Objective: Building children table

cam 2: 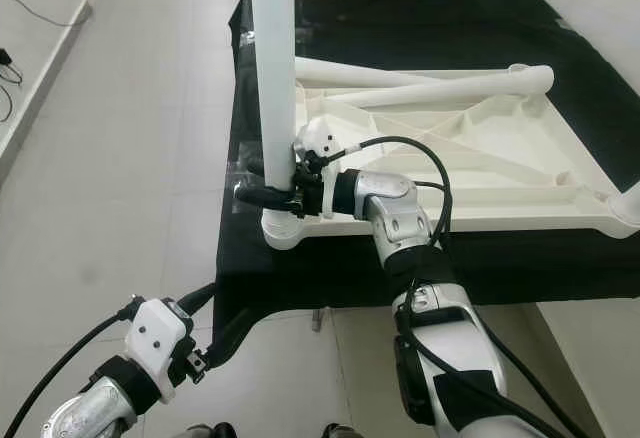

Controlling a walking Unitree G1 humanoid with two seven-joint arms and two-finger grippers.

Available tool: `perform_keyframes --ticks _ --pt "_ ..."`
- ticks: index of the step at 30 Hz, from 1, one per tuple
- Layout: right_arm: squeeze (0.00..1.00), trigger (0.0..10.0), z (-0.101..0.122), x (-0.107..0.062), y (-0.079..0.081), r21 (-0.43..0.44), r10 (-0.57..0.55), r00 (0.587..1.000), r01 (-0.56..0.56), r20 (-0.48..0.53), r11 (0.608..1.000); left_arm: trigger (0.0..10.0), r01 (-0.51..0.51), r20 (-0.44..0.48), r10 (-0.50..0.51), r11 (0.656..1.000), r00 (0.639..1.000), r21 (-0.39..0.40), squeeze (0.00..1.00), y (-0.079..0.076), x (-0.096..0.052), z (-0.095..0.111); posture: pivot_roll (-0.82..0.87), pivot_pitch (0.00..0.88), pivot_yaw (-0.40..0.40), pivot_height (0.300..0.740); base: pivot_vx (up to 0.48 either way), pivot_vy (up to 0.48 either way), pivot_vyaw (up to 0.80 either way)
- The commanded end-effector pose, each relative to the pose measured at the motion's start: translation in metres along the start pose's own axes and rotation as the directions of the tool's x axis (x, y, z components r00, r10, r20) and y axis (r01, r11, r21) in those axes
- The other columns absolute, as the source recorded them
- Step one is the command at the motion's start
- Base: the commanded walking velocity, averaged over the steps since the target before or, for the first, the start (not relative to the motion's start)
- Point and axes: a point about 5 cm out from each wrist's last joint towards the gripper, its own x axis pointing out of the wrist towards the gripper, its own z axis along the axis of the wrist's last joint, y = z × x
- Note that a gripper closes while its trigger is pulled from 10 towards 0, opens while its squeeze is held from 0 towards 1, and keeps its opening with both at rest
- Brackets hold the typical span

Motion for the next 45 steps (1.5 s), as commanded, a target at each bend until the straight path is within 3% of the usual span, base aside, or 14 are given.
perform_keyframes --ticks 1,5,8,19,21,22,23,25,26,31,33,43,44,45 --pt "0.00 0.0 -0.009 -0.014 -0.005 0.020 -0.157 0.987 0.157 -0.021 0.987 10.0 0.006 -0.004 -0.006 1.000 1.000 0.000 0.00 -0.004 -0.002 0.000 0.04 0.236 -0.049 0.740 0.000 0.000 0.00" --pt "0.00 0.0 -0.026 -0.019 0.004 0.064 -0.341 0.939 0.343 -0.047 0.937 10.0 0.006 -0.003 -0.006 1.000 1.000 0.000 0.00 -0.004 -0.003 0.001 0.03 0.241 -0.057 0.740 0.000 0.000 0.00" --pt "0.00 0.0 -0.062 -0.010 0.054 0.114 -0.713 0.678 0.734 -0.179 0.669 10.0 0.008 -0.002 -0.008 1.000 1.000 0.000 0.00 -0.002 -0.002 0.000 0.01 0.245 -0.045 0.740 0.000 0.000 0.00" --pt "0.00 0.0 -0.066 0.014 0.060 0.107 -0.698 0.693 0.719 -0.182 0.686 10.0 0.006 -0.009 -0.006 1.000 1.000 0.002 0.00 0.002 0.001 -0.003 0.02 0.211 -0.043 0.740 0.000 0.000 0.00" --pt "0.00 10.0 -0.055 0.015 0.049 0.095 -0.708 0.690 0.723 -0.149 0.685 10.0 -0.003 -0.010 0.003 1.000 1.000 0.007 0.00 0.003 0.002 -0.004 0.03 0.198 -0.045 0.740 0.000 0.000 0.00" --pt "0.00 10.0 -0.055 0.015 0.049 0.095 -0.708 0.690 0.723 -0.149 0.685 10.0 -0.003 -0.010 0.003 1.000 1.000 0.007 0.00 0.003 0.002 -0.004 0.03 0.198 -0.045 0.740 0.000 0.000 0.00" --pt "0.58 10.0 -0.049 0.016 0.047 0.096 -0.704 0.698 0.716 -0.130 0.692 10.0 -0.007 -0.010 0.007 1.000 1.000 0.009 0.00 0.004 0.002 -0.005 0.03 0.195 -0.039 0.740 0.000 0.000 0.00" --pt "0.58 10.0 -0.043 0.018 0.045 0.102 -0.686 0.720 0.694 -0.101 0.713 10.0 -0.009 -0.011 0.009 1.000 1.000 0.010 0.00 0.004 0.002 -0.005 0.03 0.194 -0.039 0.740 0.000 0.000 0.00" --pt "1.00 10.0 -0.034 0.020 0.041 0.108 -0.641 0.766 0.642 -0.049 0.759 10.0 -0.009 -0.012 0.009 1.000 1.000 0.011 0.00 0.005 0.003 -0.005 0.05 0.188 -0.038 0.740 0.000 0.000 0.00" --pt "1.00 10.0 -0.009 0.020 0.023 0.097 -0.424 0.903 0.417 0.072 0.904 10.0 -0.007 -0.016 0.007 1.000 1.000 0.013 0.00 0.005 0.005 -0.007 0.06 0.170 -0.033 0.740 0.000 0.000 0.00" --pt "0.00 10.0 0.002 0.014 0.015 -0.028 -0.147 0.988 0.149 0.056 0.989 10.0 -0.006 -0.019 0.007 1.000 1.000 0.016 0.00 0.005 0.006 -0.008 0.08 0.159 -0.040 0.740 0.000 0.000 0.00" --pt "0.00 10.0 0.006 0.014 0.005 -0.058 0.012 1.000 -0.013 -0.027 0.998 10.0 -0.010 -0.017 0.011 1.000 1.000 0.019 0.00 0.004 0.006 -0.008 0.09 0.163 -0.048 0.740 0.000 0.000 0.00" --pt "0.00 3.5 0.006 0.016 0.000 -0.031 0.013 0.999 -0.014 -0.036 0.999 10.0 -0.012 -0.016 0.013 1.000 1.000 0.019 0.00 0.003 0.006 -0.008 0.10 0.166 -0.051 0.740 0.000 0.000 0.00" --pt "0.00 3.5 0.006 0.016 0.000 -0.031 0.013 0.999 -0.014 -0.036 0.999 10.0 -0.012 -0.016 0.013 1.000 1.000 0.019 0.00 0.003 0.006 -0.008 0.10 0.166 -0.051 0.740 0.000 0.000 0.00"
